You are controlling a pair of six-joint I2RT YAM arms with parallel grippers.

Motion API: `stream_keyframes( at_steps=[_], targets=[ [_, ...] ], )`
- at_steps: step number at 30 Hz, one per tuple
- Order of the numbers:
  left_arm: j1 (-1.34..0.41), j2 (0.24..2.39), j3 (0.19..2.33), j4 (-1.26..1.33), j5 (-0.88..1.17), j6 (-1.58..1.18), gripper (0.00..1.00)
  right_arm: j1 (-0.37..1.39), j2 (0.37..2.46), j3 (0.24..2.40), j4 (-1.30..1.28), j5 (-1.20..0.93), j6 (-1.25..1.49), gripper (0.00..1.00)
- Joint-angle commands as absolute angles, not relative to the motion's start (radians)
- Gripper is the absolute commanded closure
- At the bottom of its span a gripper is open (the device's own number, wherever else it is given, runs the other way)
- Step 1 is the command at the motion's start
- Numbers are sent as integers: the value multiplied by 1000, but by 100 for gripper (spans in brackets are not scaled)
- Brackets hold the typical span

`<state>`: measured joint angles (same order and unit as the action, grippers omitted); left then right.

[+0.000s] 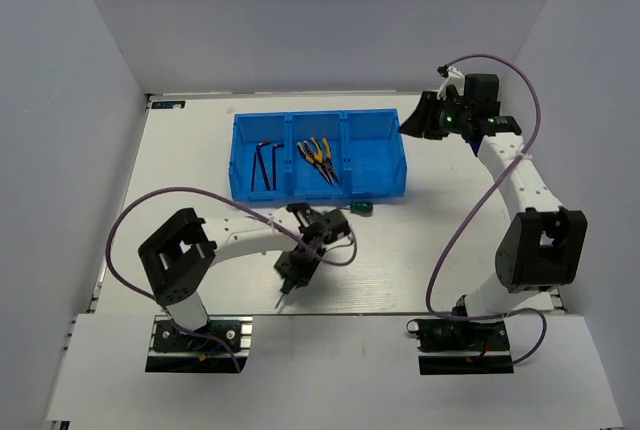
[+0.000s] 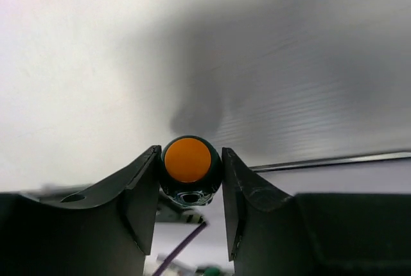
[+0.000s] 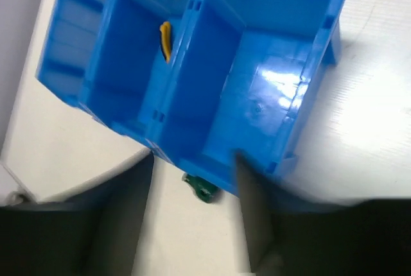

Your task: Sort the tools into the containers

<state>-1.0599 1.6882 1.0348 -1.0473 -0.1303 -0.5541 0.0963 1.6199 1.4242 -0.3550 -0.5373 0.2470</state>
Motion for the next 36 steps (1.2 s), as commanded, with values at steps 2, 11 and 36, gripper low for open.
stream_keyframes(
  at_steps=[2,11,36],
  targets=[
    [-1052,1657,1347,-999,-181,-523,93,72,1485,1339,-445,-584,17,76],
    [-968,1879,1796,-756,-368,-410,98,11,1266,1091,-456,-542,-63,100],
    [-845,2152,2203,-512,-479,-314,15,26,1179,735,-433,-997,-883,23]
  ],
)
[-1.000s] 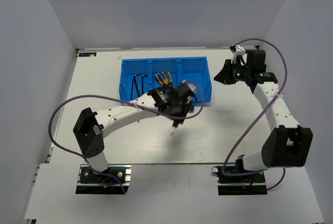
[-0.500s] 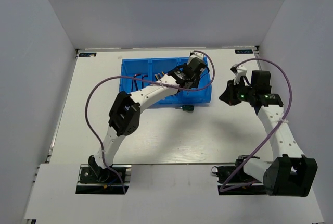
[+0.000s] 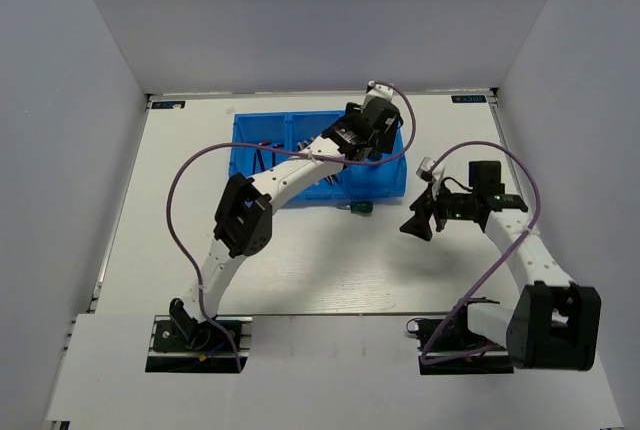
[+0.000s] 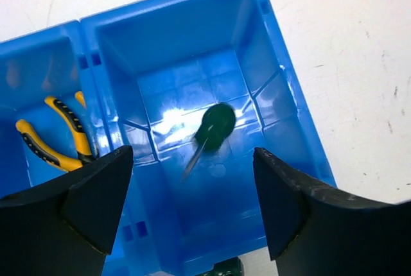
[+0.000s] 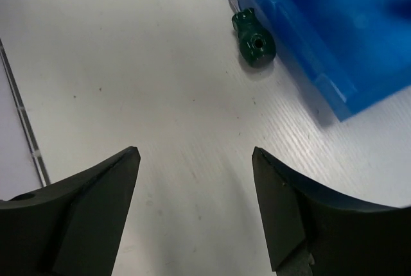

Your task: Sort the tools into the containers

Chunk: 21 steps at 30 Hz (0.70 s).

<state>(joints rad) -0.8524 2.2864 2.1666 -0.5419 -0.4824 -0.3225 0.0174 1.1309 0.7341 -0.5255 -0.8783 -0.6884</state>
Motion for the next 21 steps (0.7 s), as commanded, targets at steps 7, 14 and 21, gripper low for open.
stream_keyframes(
  at_steps=[7,14,21],
  targets=[
    [-845,1800,2007,-560,-597,-304,7,152,1406,865,-413,-893,-1028,20],
    [-836,1268,1338,-644,-660,-535,7,288,1506,916,-244,-775,-1023,20],
    [-836,1010,1118,-810,-670,-742,5,362,1580,966,-261,-732,-1114,19]
  ],
)
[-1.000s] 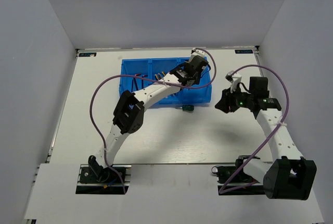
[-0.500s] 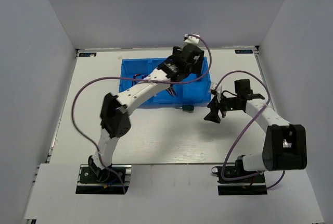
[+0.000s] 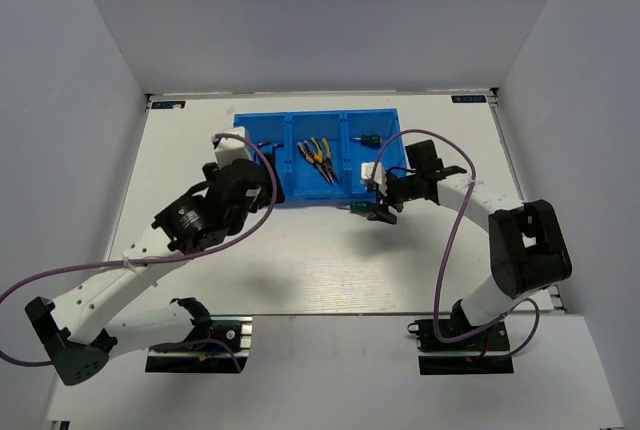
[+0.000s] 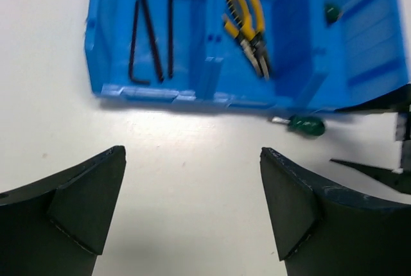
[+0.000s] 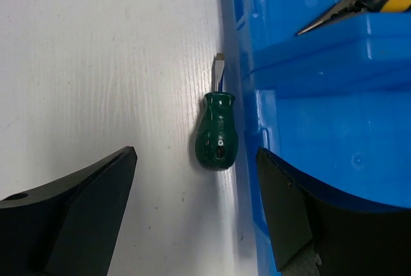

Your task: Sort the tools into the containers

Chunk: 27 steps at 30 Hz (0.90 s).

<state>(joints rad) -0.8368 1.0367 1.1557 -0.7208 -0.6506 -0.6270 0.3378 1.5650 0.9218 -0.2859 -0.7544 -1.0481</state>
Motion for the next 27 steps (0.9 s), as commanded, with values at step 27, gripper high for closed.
stream_keyframes(
  at_steps=[27],
  targets=[
    [-836,959,1137,-904,-710,-752,2,474,1729,971,-232,-509,-1209,44]
  ],
)
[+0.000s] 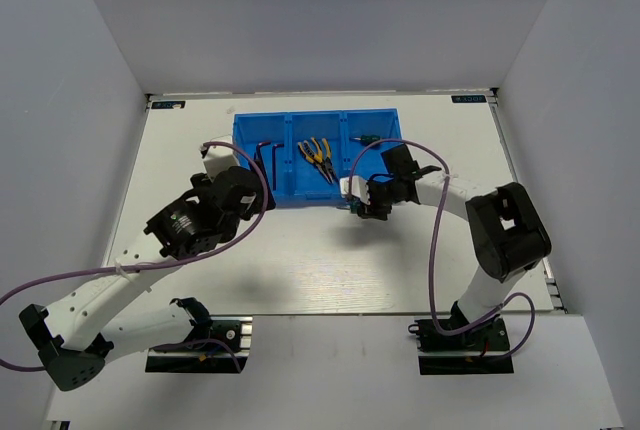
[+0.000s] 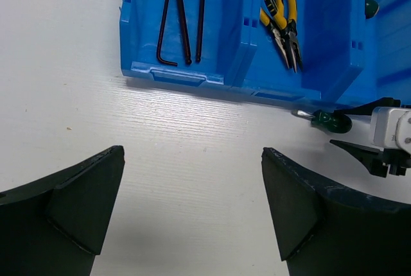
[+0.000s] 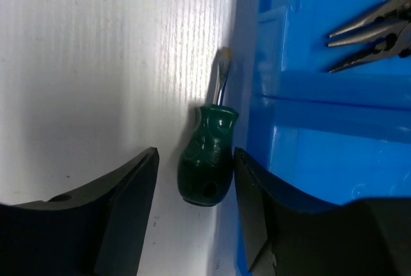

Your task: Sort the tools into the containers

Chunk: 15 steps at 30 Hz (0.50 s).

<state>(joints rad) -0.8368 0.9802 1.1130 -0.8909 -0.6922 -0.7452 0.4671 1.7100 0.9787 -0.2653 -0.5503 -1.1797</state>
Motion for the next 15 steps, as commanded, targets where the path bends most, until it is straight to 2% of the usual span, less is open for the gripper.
stream_keyframes(
  at_steps=[1,4,9,15],
  targets=[
    [-836,959,1137,-904,-710,-752,2,474,1732,973,-238,-496,-1222,44],
    [-836,959,1137,-904,-710,-752,2,474,1735,965,-259,-486,-1247,46],
    [-836,959,1146,-904,-710,-752,2,486,1730,954,-360,-512,-1296,56],
    [-836,968,1146,-904,-710,-752,2,514,1690,900,-388,-526,-1276,60]
  ],
)
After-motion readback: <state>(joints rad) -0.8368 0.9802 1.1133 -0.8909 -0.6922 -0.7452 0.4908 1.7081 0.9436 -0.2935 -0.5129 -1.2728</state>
